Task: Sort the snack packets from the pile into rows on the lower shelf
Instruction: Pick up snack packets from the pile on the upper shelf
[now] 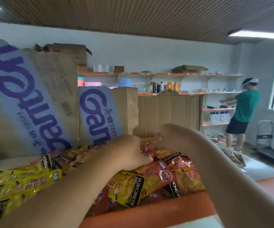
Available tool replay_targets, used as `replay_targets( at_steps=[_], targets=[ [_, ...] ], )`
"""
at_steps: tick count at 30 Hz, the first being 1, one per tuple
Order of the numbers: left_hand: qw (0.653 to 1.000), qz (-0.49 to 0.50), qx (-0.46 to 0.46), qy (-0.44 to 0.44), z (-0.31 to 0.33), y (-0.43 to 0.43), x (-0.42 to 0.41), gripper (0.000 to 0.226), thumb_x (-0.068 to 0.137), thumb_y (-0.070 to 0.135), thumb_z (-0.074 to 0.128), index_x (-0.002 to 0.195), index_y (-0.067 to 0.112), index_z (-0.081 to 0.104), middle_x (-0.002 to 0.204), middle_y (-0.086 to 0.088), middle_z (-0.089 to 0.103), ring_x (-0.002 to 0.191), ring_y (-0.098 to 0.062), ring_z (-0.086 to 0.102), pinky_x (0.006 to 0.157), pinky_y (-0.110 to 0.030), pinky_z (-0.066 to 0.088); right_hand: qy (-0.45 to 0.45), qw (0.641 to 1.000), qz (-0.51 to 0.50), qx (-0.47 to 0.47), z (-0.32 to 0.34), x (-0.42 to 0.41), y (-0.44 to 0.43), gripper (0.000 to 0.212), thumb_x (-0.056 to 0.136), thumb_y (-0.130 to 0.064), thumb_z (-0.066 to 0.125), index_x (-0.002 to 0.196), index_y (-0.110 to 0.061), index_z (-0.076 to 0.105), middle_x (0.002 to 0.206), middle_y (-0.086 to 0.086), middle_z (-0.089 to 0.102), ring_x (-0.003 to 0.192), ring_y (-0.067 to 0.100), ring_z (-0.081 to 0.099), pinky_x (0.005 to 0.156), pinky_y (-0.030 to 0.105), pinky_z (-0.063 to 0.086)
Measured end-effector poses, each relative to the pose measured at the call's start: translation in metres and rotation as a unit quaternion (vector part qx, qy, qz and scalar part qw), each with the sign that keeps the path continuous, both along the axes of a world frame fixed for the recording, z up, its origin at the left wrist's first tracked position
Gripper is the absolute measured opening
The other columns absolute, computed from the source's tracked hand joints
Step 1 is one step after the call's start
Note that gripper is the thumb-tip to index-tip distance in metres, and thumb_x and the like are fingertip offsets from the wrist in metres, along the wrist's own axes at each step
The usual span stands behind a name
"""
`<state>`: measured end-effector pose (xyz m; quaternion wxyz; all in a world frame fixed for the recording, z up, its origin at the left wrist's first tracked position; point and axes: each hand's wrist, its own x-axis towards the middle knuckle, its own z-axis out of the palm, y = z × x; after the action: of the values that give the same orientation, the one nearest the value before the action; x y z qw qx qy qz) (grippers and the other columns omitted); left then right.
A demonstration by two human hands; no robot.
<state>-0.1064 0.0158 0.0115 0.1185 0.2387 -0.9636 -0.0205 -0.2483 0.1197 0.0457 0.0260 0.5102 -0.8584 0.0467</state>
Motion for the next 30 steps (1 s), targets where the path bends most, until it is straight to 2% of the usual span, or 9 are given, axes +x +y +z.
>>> replay_targets(
  at_steps=[3, 6, 9, 13, 19, 23, 25, 28, 30],
  targets=[
    [1.000, 0.017, 0.008, 0.017, -0.005, -0.001, -0.002, 0.060, 0.070, 0.083, 0.066, 0.111, 0.039, 0.071, 0.103, 0.012, 0.072, 0.088, -0.008, 0.064, 0.080, -0.033, 0.058, -0.012, 1.000, -0.020, 0.000, -0.011, -0.009, -0.014, 0.031, 0.086, -0.047, 0.075, 0.097, -0.023, 0.060, 0.098, -0.001, 0.064, 0.087, 0.018, 0.061, 0.072, 0.033, 0.051],
    [1.000, 0.023, 0.008, 0.011, -0.005, 0.000, 0.000, 0.074, 0.064, 0.085, 0.070, 0.122, 0.039, 0.070, 0.106, 0.012, 0.071, 0.089, -0.010, 0.064, 0.079, -0.032, 0.058, -0.027, 0.999, -0.037, -0.016, -0.017, -0.014, -0.019, 0.045, 0.078, -0.059, 0.078, 0.099, -0.025, 0.058, 0.090, -0.006, 0.057, 0.081, 0.014, 0.055, 0.061, 0.029, 0.039],
    [0.998, 0.009, 0.031, 0.048, -0.004, -0.003, 0.007, 0.064, 0.072, 0.064, 0.078, 0.131, 0.042, 0.065, 0.112, 0.013, 0.071, 0.096, -0.010, 0.065, 0.070, -0.021, 0.048, -0.043, 0.998, -0.014, -0.044, -0.022, -0.022, -0.012, 0.048, 0.070, -0.061, 0.083, 0.090, -0.026, 0.058, 0.092, -0.006, 0.059, 0.080, 0.012, 0.055, 0.059, 0.028, 0.037],
    [0.995, -0.004, 0.045, 0.092, 0.000, -0.007, 0.017, 0.040, 0.082, 0.054, 0.072, 0.120, 0.040, 0.069, 0.095, 0.019, 0.070, 0.086, -0.002, 0.065, 0.068, -0.023, 0.049, -0.073, 0.996, 0.019, -0.049, -0.021, -0.021, 0.001, 0.047, 0.070, -0.059, 0.084, 0.096, -0.030, 0.057, 0.099, -0.010, 0.059, 0.087, 0.011, 0.056, 0.065, 0.029, 0.043],
    [0.999, 0.042, 0.009, 0.010, 0.001, -0.004, 0.026, 0.098, 0.064, 0.066, 0.082, 0.151, 0.049, 0.040, 0.144, 0.016, 0.055, 0.111, -0.007, 0.056, 0.078, -0.021, 0.043, -0.078, 0.987, 0.046, -0.134, -0.026, -0.019, 0.005, 0.027, 0.080, -0.034, 0.078, 0.096, -0.032, 0.057, 0.096, -0.008, 0.060, 0.078, 0.011, 0.059, 0.054, 0.026, 0.041],
    [0.999, 0.020, 0.023, 0.012, -0.002, 0.001, 0.024, 0.096, 0.066, 0.048, 0.080, 0.152, 0.050, 0.038, 0.117, 0.021, 0.060, 0.081, 0.000, 0.050, 0.061, -0.013, 0.039, -0.086, 0.961, 0.066, -0.254, -0.028, -0.021, 0.008, 0.028, 0.076, -0.029, 0.076, 0.094, -0.036, 0.056, 0.092, -0.014, 0.058, 0.068, 0.008, 0.057, 0.045, 0.019, 0.037],
    [0.999, 0.008, 0.028, 0.036, -0.002, 0.002, 0.024, 0.087, 0.069, 0.043, 0.077, 0.148, 0.054, 0.043, 0.097, 0.025, 0.059, 0.079, 0.000, 0.056, 0.060, -0.016, 0.044, -0.082, 0.950, 0.083, -0.289, -0.029, -0.021, 0.007, 0.031, 0.075, -0.031, 0.076, 0.096, -0.038, 0.055, 0.099, -0.018, 0.054, 0.084, 0.007, 0.054, 0.055, 0.023, 0.038],
    [0.995, -0.016, 0.028, 0.099, 0.000, 0.004, 0.025, 0.073, 0.073, 0.044, 0.075, 0.137, 0.063, 0.047, 0.099, 0.022, 0.067, 0.086, -0.002, 0.063, 0.063, -0.017, 0.047, -0.087, 0.924, 0.097, -0.359, -0.028, -0.022, 0.005, 0.029, 0.075, -0.031, 0.076, 0.094, -0.037, 0.055, 0.104, -0.019, 0.054, 0.095, 0.007, 0.052, 0.063, 0.022, 0.037],
    [0.986, -0.046, 0.043, 0.157, 0.003, 0.005, 0.025, 0.064, 0.076, 0.042, 0.077, 0.116, 0.079, 0.044, 0.100, 0.035, 0.065, 0.089, 0.008, 0.062, 0.060, -0.010, 0.048, -0.089, 0.907, 0.096, -0.401, -0.027, -0.024, 0.005, 0.028, 0.077, -0.032, 0.077, 0.093, -0.037, 0.055, 0.105, -0.020, 0.055, 0.096, 0.001, 0.053, 0.063, 0.018, 0.036]
  ],
)
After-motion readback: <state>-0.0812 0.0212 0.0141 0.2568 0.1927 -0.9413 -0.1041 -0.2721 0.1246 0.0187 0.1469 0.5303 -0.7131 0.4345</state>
